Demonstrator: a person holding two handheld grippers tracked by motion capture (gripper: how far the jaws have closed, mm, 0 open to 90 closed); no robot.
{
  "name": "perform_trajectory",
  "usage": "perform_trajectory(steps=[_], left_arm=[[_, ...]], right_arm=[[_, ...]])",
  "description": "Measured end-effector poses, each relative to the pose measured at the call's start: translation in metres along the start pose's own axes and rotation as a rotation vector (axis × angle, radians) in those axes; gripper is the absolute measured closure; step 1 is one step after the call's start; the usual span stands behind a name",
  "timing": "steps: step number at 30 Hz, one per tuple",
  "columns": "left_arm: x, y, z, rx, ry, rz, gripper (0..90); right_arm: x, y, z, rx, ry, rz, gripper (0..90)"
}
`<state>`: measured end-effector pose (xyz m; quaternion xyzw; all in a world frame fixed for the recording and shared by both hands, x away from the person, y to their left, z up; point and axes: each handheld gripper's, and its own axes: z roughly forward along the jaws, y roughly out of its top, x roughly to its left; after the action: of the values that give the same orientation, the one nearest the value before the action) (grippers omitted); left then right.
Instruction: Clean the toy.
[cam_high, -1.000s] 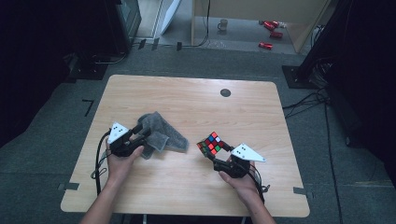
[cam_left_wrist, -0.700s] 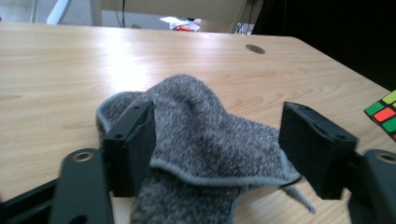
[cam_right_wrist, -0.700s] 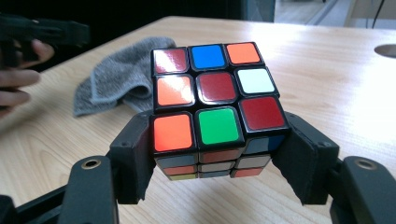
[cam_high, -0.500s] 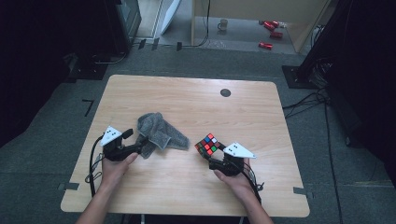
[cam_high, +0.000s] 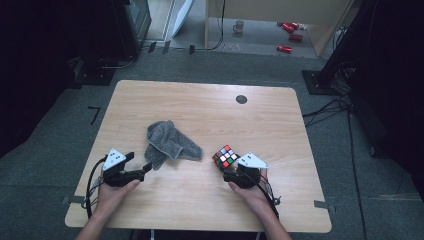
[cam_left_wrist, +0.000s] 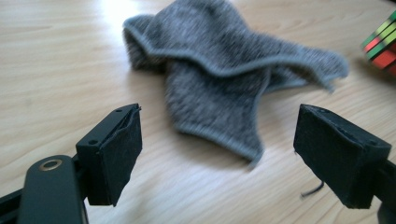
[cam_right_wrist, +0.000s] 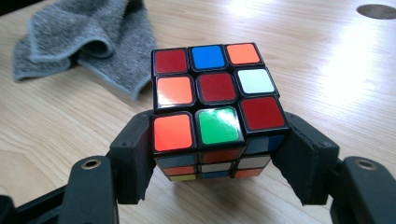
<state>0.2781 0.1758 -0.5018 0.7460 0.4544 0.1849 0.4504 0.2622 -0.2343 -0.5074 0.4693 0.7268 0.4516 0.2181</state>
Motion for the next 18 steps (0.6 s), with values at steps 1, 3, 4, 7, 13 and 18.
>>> perform_trajectory(steps=[1, 3, 4, 7, 13, 18], left_arm=[[0.0000, 0.0000, 0.0000, 0.000, 0.000, 0.000, 16.7], [0.0053, -0.0030, -0.0027, 0.007, 0.014, -0.017, 16.7], [0.0053, -0.0030, -0.0027, 0.007, 0.014, -0.017, 16.7], [0.0076, -0.0033, -0.0036, 0.030, 0.043, -0.018, 16.8], [0.0070, -0.0078, -0.0003, 0.077, 0.075, 0.010, 17.1], [0.0056, -0.0087, 0.0025, 0.090, 0.073, 0.016, 17.3]], right_arm=[[0.0000, 0.0000, 0.0000, 0.000, 0.000, 0.000, 34.1], [-0.0027, -0.0012, -0.0009, 0.011, -0.018, 0.001, 34.1], [-0.0032, -0.0015, -0.0014, 0.016, -0.027, -0.005, 34.1], [-0.0040, -0.0019, -0.0026, 0.024, -0.042, -0.016, 34.1], [-0.0072, -0.0028, -0.0031, 0.043, -0.064, -0.008, 33.9], [-0.0083, -0.0024, -0.0025, 0.048, -0.057, -0.006, 30.1]])
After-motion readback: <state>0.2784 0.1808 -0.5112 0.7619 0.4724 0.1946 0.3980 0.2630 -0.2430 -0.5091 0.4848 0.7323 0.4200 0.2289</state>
